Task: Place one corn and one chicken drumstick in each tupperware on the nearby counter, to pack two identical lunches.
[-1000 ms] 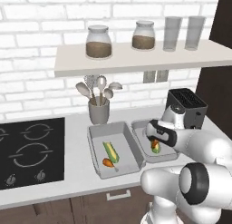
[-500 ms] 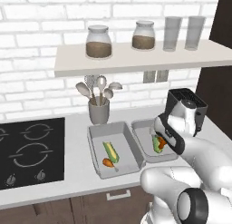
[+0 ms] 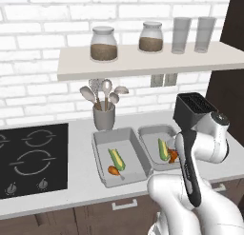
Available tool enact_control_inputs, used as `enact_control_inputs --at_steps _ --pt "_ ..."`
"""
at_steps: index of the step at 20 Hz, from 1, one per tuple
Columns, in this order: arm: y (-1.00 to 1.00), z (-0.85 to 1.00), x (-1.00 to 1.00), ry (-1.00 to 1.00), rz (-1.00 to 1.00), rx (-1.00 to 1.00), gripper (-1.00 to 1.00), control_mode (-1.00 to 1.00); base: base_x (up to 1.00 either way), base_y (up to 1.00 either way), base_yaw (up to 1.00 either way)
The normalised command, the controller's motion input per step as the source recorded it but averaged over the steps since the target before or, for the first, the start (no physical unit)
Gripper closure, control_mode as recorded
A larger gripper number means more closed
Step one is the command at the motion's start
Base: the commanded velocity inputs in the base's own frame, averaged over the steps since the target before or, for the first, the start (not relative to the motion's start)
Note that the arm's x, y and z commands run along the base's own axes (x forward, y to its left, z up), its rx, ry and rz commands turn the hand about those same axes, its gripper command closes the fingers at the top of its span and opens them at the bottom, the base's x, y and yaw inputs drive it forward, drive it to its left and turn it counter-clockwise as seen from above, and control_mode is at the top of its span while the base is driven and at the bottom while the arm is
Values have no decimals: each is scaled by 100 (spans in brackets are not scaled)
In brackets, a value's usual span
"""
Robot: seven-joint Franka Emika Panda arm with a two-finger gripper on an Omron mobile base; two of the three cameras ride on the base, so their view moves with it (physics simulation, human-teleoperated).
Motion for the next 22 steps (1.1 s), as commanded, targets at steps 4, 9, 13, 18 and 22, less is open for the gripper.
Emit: enact_control_inputs --at_steps 4,9,13,18,22 --pt "0 44 -91 0 0 0 -100 -100 0 0 0" --pt "0 72 -68 -4 0 0 -100 -100 0 0 0" --pt "3 98 -54 -8 0 0 -100 -100 0 0 0" --pt "45 93 -51 -1 0 0 -100 -100 0 0 0" --pt "71 86 -42 0 0 -1 -100 -100 0 0 0"
